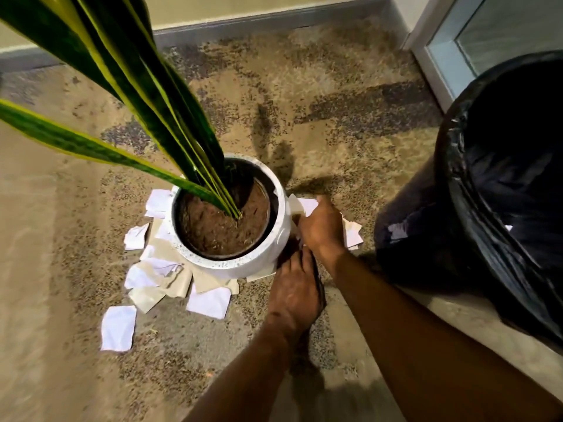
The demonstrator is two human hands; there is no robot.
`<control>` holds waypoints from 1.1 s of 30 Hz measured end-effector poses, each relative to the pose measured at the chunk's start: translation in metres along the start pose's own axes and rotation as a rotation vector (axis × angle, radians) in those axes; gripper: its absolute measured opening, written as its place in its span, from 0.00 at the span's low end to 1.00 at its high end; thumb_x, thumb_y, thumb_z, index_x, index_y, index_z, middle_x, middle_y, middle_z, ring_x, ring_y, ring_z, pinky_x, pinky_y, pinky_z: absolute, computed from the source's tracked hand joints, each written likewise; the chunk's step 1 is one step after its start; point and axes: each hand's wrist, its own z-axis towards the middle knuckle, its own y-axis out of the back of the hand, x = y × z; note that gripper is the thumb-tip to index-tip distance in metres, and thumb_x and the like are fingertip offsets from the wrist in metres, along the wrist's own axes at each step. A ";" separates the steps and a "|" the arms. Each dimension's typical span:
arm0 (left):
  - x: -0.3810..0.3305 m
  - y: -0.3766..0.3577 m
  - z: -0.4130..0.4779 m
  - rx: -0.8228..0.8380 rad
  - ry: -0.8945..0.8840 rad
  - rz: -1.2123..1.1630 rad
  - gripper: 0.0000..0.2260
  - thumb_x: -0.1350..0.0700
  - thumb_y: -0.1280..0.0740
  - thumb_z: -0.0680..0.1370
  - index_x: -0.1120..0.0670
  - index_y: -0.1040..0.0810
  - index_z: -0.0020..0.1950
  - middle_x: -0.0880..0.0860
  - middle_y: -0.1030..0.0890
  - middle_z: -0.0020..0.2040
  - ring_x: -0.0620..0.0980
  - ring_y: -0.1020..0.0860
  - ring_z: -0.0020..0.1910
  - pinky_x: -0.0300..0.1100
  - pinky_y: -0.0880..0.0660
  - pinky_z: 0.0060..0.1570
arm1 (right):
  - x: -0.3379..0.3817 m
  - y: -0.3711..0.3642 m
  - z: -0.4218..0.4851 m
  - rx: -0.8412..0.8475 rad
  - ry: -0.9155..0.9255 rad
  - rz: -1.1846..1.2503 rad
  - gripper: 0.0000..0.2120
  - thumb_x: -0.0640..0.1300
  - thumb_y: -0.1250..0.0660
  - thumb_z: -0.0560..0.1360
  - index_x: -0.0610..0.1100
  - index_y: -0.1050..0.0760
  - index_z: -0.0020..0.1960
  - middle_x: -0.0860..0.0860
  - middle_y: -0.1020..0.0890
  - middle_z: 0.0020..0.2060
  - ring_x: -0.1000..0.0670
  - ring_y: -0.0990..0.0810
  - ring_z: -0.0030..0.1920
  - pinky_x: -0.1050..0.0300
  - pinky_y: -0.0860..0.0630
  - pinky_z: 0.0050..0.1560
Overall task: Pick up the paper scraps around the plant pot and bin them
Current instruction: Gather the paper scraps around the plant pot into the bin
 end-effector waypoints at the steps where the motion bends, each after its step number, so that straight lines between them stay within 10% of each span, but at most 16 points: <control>1: 0.000 0.000 0.000 0.010 -0.002 0.007 0.29 0.49 0.43 0.78 0.61 0.42 0.75 0.63 0.30 0.68 0.60 0.31 0.66 0.52 0.36 0.70 | 0.002 -0.001 0.003 0.014 -0.039 0.013 0.21 0.41 0.31 0.71 0.40 0.30 0.63 0.40 0.20 0.57 0.39 0.22 0.57 0.53 0.25 0.52; 15: -0.008 0.026 0.000 0.232 0.050 -0.071 0.42 0.50 0.31 0.73 0.56 0.53 0.79 0.62 0.45 0.76 0.62 0.39 0.72 0.50 0.43 0.74 | -0.016 0.024 0.000 0.016 -0.132 0.125 0.09 0.42 0.32 0.71 0.39 0.19 0.49 0.44 0.16 0.43 0.43 0.18 0.43 0.58 0.26 0.36; 22: -0.020 0.032 0.008 0.066 0.092 0.008 0.33 0.57 0.39 0.78 0.58 0.54 0.78 0.64 0.49 0.78 0.63 0.38 0.73 0.54 0.36 0.69 | -0.039 0.030 -0.023 -0.227 -0.213 0.108 0.16 0.42 0.35 0.73 0.37 0.24 0.59 0.39 0.19 0.55 0.38 0.21 0.56 0.45 0.24 0.57; 29: -0.023 0.016 0.039 0.131 0.045 0.036 0.28 0.44 0.53 0.83 0.51 0.60 0.78 0.57 0.67 0.77 0.55 0.66 0.76 0.55 0.54 0.74 | -0.060 0.030 -0.047 -0.333 -0.058 0.118 0.17 0.38 0.33 0.72 0.34 0.25 0.59 0.37 0.19 0.53 0.39 0.19 0.53 0.51 0.23 0.50; 33: -0.016 0.020 0.057 0.240 -0.002 0.165 0.28 0.52 0.50 0.82 0.56 0.60 0.78 0.64 0.61 0.78 0.62 0.62 0.77 0.56 0.54 0.74 | -0.068 0.035 -0.054 -0.360 -0.030 0.045 0.16 0.42 0.35 0.74 0.36 0.26 0.59 0.37 0.21 0.53 0.39 0.22 0.54 0.49 0.25 0.54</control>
